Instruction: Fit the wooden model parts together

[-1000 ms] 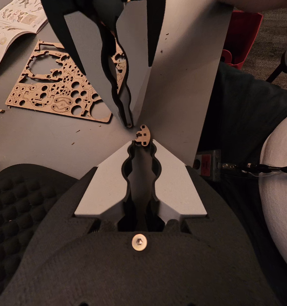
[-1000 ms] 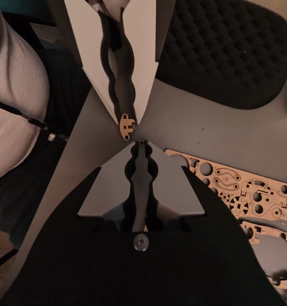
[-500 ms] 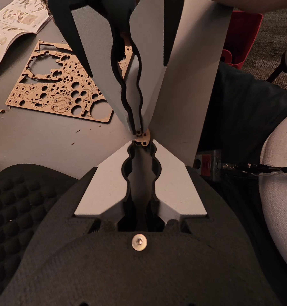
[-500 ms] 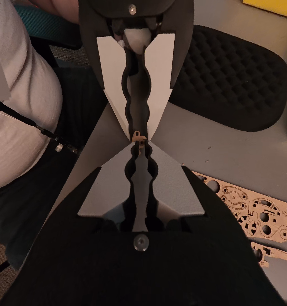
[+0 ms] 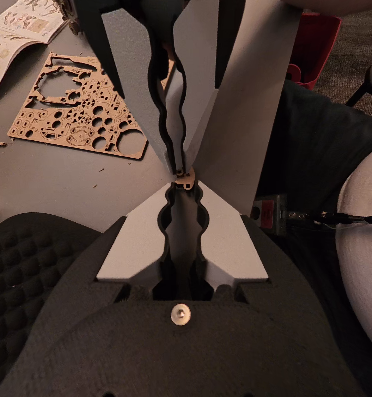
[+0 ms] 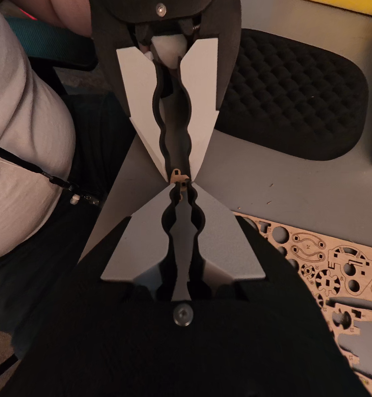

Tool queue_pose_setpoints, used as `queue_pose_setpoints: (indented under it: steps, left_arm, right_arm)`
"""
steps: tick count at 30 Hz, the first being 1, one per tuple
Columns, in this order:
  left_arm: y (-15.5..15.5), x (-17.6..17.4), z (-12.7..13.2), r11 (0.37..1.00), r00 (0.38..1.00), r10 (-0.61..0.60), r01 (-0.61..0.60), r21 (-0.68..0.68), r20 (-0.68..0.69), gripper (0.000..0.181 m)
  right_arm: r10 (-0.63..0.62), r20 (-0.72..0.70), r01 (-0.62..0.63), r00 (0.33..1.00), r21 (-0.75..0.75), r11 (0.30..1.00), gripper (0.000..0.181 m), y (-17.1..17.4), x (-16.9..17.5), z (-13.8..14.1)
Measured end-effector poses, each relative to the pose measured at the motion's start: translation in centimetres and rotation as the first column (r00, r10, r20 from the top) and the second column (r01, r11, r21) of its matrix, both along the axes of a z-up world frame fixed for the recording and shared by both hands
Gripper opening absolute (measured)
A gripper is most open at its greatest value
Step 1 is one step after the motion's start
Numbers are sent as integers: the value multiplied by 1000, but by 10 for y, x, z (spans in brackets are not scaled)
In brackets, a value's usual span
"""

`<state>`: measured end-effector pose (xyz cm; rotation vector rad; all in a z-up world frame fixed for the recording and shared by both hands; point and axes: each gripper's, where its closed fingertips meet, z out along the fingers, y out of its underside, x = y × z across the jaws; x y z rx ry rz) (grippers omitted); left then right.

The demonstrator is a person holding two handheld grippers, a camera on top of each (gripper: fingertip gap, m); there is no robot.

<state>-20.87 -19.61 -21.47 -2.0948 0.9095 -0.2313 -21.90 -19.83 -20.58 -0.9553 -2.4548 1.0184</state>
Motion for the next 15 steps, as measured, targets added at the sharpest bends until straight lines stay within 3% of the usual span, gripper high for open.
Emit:
queue_pose_setpoints:
  steps: [15]
  left_arm:
    - [0,0,0,1000,1000,-1,1,-5,4,17]
  right_arm:
    - [-145,-15,145,989,161,976,5,1,0,-2]
